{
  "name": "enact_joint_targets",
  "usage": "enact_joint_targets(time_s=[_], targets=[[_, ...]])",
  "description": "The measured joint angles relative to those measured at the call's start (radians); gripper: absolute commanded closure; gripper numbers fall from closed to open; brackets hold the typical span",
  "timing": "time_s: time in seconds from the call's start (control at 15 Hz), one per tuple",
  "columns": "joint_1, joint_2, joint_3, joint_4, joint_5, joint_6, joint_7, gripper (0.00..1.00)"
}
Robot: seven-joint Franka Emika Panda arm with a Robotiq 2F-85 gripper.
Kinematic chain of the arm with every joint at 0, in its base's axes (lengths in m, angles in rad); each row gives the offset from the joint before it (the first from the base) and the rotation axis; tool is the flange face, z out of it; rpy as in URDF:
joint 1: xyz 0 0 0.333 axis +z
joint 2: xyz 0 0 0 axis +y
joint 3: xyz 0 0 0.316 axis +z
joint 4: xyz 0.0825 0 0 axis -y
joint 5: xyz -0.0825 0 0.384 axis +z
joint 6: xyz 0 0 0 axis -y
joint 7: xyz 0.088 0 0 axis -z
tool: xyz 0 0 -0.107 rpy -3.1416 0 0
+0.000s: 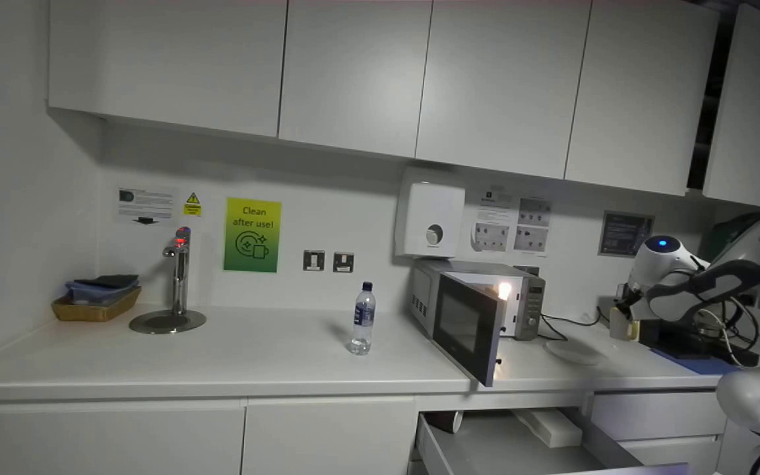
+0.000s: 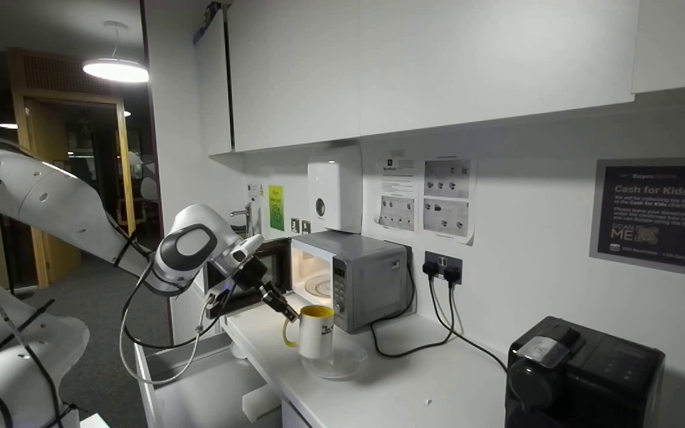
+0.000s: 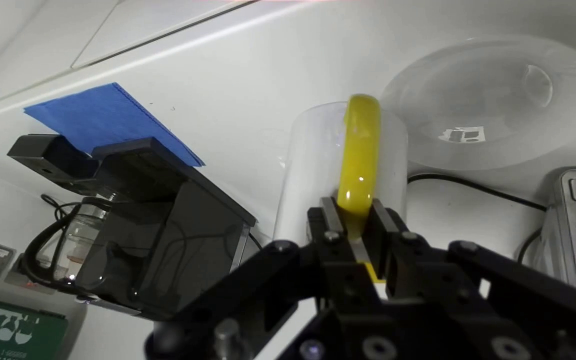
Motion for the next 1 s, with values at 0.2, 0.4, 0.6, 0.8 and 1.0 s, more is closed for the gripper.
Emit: enact_joint_targets(time_s=[0.2,0.4,0.6,0.8,1.0], targets=[[-0.003,0.013,0.0,-0.001,0.002,0.0,0.0,0.96],[-0.03,0.022,-0.003,0.006,0.002,0.0,0.0,0.96],[-0.074,0.03,-0.006,0.022,0.0,0.0,0.0,0.96],[-0.111,0.054,-0.006,0.043,-0.001,0.005,0.0,0.96],[-0.131,0.103,-0.002,0.071,-0.015,0.008,0.0,0.96]])
